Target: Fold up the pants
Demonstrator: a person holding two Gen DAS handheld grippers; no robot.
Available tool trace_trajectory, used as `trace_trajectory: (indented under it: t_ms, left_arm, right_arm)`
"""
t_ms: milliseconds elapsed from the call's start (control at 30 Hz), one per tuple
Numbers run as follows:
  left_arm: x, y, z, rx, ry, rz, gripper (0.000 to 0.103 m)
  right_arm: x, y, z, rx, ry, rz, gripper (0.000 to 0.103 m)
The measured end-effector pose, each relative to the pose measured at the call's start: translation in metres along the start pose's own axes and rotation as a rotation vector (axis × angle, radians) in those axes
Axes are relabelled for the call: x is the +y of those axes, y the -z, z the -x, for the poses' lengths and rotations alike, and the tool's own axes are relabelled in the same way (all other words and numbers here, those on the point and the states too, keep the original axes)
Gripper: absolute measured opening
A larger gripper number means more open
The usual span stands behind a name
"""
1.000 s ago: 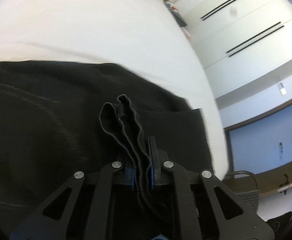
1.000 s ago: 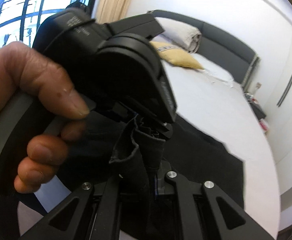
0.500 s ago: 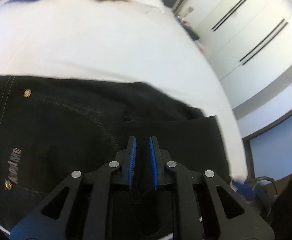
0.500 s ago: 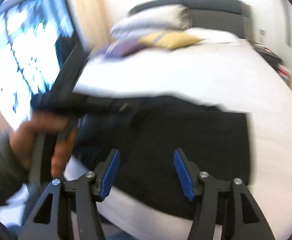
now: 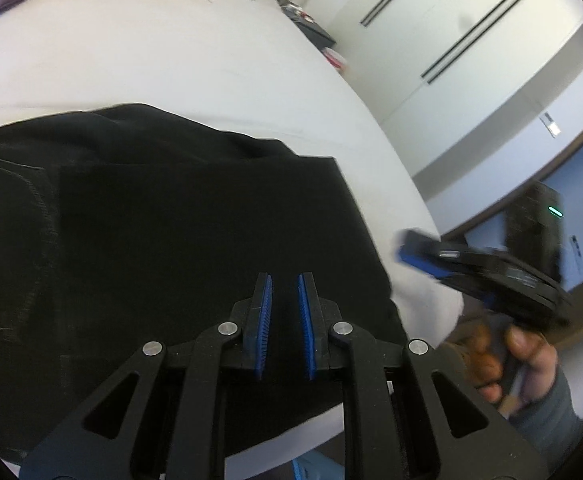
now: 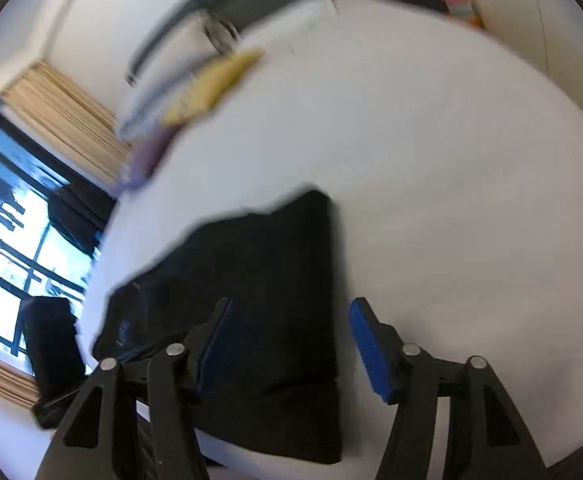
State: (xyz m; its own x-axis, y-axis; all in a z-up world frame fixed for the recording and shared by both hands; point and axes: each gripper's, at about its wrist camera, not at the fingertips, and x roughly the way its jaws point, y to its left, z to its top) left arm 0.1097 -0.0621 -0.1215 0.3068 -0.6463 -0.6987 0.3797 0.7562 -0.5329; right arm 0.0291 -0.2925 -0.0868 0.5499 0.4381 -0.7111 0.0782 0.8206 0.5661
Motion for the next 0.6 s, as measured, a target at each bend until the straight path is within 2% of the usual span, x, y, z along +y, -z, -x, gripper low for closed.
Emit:
trace_trajectory:
  t_ms: [67, 133, 167, 267, 400, 433, 467, 500, 600]
  left_arm:
    - [-0.002, -0.003, 0.000, 0.003, 0.003, -0.021, 0.013]
    - [-0.004, -0.002, -0.004, 0.019, -0.012, -0.042, 0.013]
    - [-0.009, -0.002, -0.008, 0.025, -0.006, -0.051, 0.013]
    - [-0.025, 0.003, -0.014, 0.022, 0.019, -0.122, 0.013]
    - [-0.046, 0.019, -0.013, 0.003, 0.080, -0.253, 0.013]
    - [-0.056, 0.025, -0.024, 0.012, 0.061, -0.302, 0.013]
    - [-0.064, 0.031, -0.038, 0.037, -0.006, -0.356, 0.013]
    - [-0.065, 0.036, -0.048, 0.064, -0.042, -0.375, 0.013]
    - [-0.053, 0.043, -0.058, 0.076, -0.008, -0.337, 0.013]
  right_arm:
    - [-0.004, -0.004, -0.028, 0.104, -0.041, -0.005, 0.063]
    - [0.000, -0.009, -0.049, 0.156, -0.059, 0.026, 0.062]
    - [0.000, -0.013, -0.060, 0.178, -0.057, 0.038, 0.052]
    - [-0.004, -0.024, -0.072, 0.204, -0.091, 0.010, 0.031]
    - [-0.017, -0.031, -0.077, 0.217, -0.178, -0.052, 0.022]
    - [-0.019, -0.029, -0.076, 0.218, -0.194, -0.062, 0.020]
    - [-0.021, -0.028, -0.070, 0.218, -0.202, -0.069, 0.017]
    - [-0.020, -0.031, -0.071, 0.219, -0.209, -0.078, 0.014]
    - [-0.029, -0.035, -0.077, 0.215, -0.233, -0.126, 0.012]
